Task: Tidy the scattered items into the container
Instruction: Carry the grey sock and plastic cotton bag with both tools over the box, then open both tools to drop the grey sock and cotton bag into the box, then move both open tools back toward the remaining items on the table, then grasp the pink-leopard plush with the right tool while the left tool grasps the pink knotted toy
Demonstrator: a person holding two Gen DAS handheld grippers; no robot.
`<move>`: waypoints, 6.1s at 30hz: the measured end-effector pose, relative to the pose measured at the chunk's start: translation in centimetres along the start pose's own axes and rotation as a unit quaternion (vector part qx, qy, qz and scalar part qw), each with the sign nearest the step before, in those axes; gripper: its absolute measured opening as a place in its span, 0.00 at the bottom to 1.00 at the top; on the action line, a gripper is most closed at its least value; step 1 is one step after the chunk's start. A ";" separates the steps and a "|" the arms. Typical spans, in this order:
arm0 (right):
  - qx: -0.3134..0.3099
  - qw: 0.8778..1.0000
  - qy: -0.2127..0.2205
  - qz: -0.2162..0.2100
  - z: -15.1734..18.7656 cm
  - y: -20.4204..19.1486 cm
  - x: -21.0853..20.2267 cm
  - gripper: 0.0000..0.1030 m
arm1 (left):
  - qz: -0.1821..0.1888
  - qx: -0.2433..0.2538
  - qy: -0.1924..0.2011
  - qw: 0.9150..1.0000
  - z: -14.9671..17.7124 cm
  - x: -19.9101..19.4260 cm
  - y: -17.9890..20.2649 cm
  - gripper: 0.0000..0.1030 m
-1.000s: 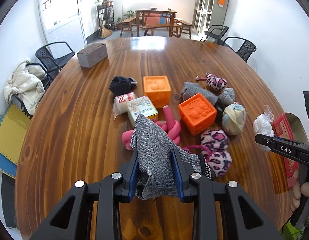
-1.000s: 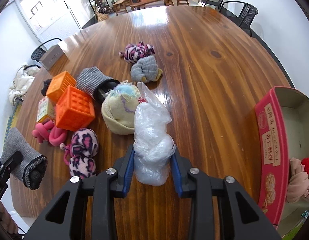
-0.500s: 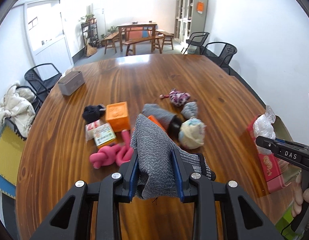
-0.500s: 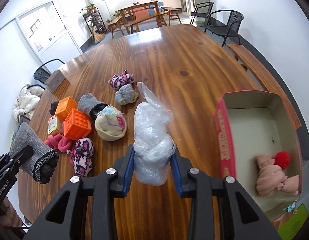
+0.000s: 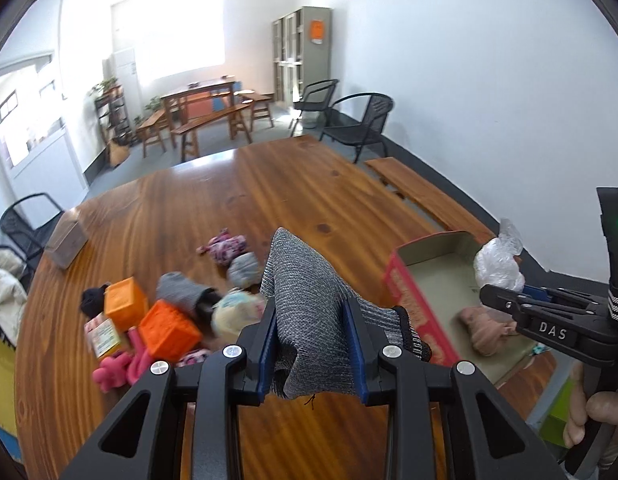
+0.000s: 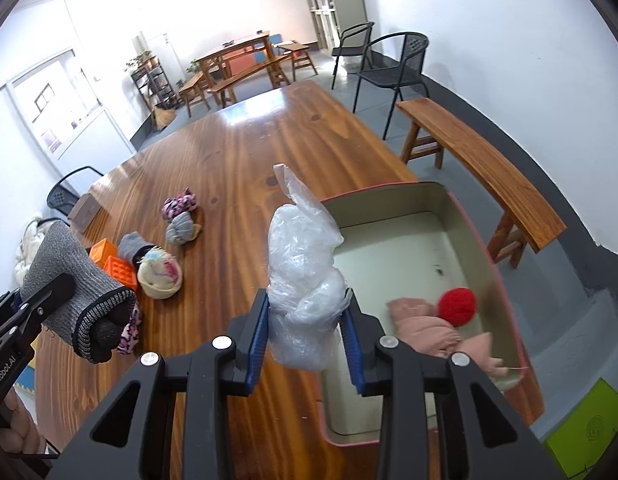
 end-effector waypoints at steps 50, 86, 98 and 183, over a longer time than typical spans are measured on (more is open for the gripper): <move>0.056 0.998 -0.002 0.026 -1.8 9.4 -0.3 0.38 | 0.103 0.079 -0.035 0.991 -5.4 8.0 14.8 0.32; 0.023 0.999 -0.017 -0.016 -0.8 4.1 -0.7 0.58 | 0.028 0.007 -0.020 0.999 -3.4 3.0 6.6 0.57; -0.046 0.997 -0.033 -0.056 0.0 -4.8 0.6 0.58 | -0.034 -0.060 -0.020 0.997 -0.1 -0.4 -3.0 0.57; -0.136 0.969 -0.198 -0.061 6.6 -27.7 18.8 0.67 | -0.053 -0.219 -0.203 0.953 14.5 8.4 -31.0 0.61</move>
Point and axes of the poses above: each gripper's, at about its wrist camera, not at the fingertips, and x roughly the way its jaws point, y to its right, z to its underside, the point moved 6 cm from there along x, roughly the way its jaws point, and after that the axes turned 1 degree about z, right-handed, at the moved point
